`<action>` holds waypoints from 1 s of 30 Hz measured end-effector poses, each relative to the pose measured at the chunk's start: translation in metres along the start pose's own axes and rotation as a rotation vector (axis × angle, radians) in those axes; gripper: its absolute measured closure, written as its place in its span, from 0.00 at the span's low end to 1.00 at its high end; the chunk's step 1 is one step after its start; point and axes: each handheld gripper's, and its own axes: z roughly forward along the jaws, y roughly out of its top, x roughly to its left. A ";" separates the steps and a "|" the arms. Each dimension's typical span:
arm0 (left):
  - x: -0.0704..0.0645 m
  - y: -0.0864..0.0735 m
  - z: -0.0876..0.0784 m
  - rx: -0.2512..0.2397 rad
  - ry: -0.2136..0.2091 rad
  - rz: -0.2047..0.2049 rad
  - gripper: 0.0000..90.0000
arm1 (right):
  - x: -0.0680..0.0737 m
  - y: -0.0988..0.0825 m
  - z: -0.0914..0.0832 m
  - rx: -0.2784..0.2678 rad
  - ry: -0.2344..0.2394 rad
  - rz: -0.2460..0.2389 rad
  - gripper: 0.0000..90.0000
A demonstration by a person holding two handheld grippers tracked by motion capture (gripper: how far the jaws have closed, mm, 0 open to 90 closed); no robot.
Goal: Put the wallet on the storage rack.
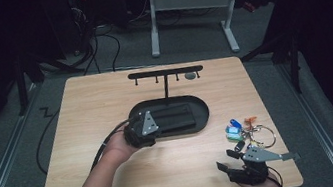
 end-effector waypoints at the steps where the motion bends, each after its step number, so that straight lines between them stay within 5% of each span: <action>1: -0.002 -0.004 -0.003 -0.002 0.008 -0.008 0.52 | 0.000 0.000 0.000 -0.002 0.000 -0.001 0.41; 11: -0.022 -0.046 -0.037 -0.064 0.043 -0.154 0.53 | 0.002 0.001 0.000 0.000 -0.003 -0.004 0.41; 20: -0.046 -0.079 -0.056 -0.079 0.056 -0.232 0.52 | 0.003 0.001 0.001 0.002 -0.003 -0.004 0.41; 26: -0.056 -0.094 -0.072 -0.114 0.075 -0.336 0.46 | 0.003 0.001 0.001 0.003 -0.003 -0.007 0.41; 30: -0.065 -0.106 -0.090 -0.156 0.086 -0.445 0.44 | 0.004 0.001 0.000 0.001 -0.004 -0.011 0.41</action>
